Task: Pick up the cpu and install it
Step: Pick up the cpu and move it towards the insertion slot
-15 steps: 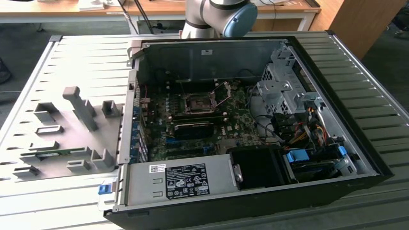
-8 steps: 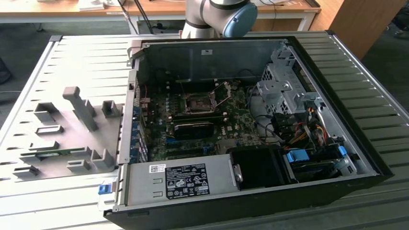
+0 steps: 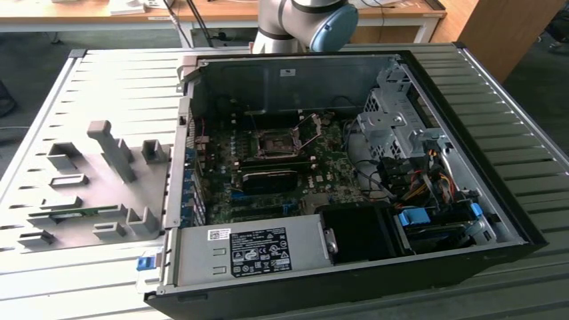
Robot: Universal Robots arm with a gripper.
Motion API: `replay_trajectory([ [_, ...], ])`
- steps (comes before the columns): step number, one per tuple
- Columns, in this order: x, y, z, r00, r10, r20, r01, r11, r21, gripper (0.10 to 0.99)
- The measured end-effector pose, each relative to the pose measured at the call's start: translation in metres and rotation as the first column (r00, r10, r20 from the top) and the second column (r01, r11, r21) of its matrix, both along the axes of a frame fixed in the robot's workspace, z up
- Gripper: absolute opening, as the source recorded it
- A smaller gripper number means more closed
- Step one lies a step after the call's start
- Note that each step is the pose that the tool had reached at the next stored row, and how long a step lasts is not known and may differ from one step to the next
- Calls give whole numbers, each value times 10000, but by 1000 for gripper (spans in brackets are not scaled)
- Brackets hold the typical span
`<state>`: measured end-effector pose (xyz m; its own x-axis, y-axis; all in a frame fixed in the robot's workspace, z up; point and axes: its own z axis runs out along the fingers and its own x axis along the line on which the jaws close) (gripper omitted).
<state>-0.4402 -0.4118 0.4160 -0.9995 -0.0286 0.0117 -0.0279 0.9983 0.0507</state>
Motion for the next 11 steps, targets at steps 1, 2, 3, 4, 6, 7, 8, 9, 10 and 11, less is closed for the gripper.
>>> replay_trajectory([
  [1,0,0,14,10000,0,0,0,10000,0,541],
  [2,0,0,28,10000,0,-1,0,10000,-1,541],
  [3,0,0,41,10000,0,-1,0,10000,-1,541],
  [4,0,0,55,10000,0,0,0,10000,-1,541],
  [6,0,0,81,10000,0,0,0,10000,0,541],
  [7,0,0,95,10000,0,0,0,10000,0,541],
  [8,0,0,109,10000,0,-1,0,10000,-1,541],
  [9,0,0,125,10000,0,-1,0,10000,-1,541],
  [10,0,0,142,10000,0,0,0,10000,0,541],
  [11,0,0,157,10000,0,-2,0,10000,-1,541],
])
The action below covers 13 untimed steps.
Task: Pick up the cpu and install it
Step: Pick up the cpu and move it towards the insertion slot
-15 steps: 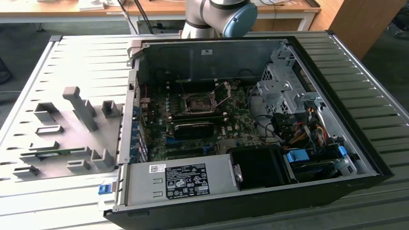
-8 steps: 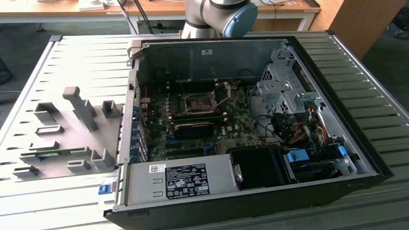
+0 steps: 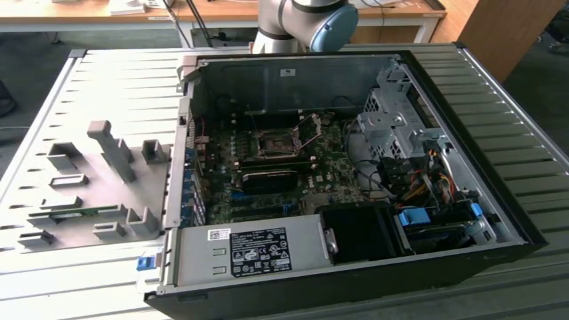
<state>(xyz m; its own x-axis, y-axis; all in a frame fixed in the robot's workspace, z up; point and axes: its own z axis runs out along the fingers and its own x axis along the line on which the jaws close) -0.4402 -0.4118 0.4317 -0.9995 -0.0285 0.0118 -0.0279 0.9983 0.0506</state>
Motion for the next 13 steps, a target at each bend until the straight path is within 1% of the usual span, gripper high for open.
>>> replay_trajectory([
  [3,1,0,27,10000,0,1,0,10000,22,541],
  [7,18,0,30,10000,2,0,-2,10000,31,541],
  [13,87,0,29,10000,0,1,0,10000,33,541],
])
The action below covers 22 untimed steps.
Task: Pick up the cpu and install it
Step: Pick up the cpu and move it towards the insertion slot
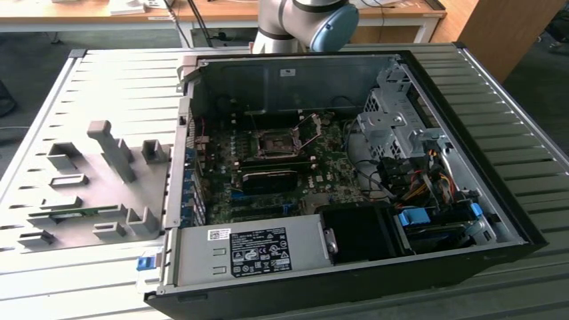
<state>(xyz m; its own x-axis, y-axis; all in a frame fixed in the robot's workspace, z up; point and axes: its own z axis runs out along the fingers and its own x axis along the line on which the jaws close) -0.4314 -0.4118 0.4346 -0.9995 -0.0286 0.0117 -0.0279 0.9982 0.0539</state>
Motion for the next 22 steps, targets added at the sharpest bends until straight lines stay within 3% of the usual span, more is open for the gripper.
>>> replay_trajectory([
  [22,208,0,0,10000,0,-1,0,10000,17,541],
])
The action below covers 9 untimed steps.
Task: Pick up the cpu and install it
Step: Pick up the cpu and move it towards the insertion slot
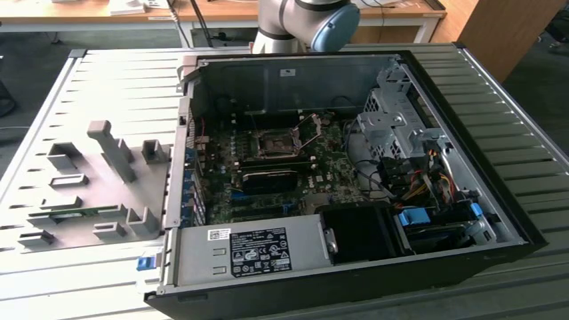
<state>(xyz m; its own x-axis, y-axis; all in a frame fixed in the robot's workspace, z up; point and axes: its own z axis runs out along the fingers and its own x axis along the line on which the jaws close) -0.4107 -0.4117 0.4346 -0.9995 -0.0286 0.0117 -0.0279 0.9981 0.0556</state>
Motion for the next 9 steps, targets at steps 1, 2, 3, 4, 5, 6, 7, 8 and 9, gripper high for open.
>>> replay_trajectory([
  [1,14,0,0,10000,0,0,0,10000,1,541],
  [2,27,0,0,10000,0,-1,0,10000,0,541],
  [3,39,0,0,10000,0,0,0,10000,0,541],
  [4,52,0,0,10000,0,0,0,10000,0,541],
  [5,64,0,0,10000,0,0,0,10000,1,541],
  [6,76,0,0,10000,0,0,0,10000,0,541],
  [7,88,0,0,10000,0,0,0,10000,0,541],
  [8,101,0,0,10000,0,-1,0,10000,0,541],
  [9,114,0,0,10000,0,-1,0,10000,0,541],
])
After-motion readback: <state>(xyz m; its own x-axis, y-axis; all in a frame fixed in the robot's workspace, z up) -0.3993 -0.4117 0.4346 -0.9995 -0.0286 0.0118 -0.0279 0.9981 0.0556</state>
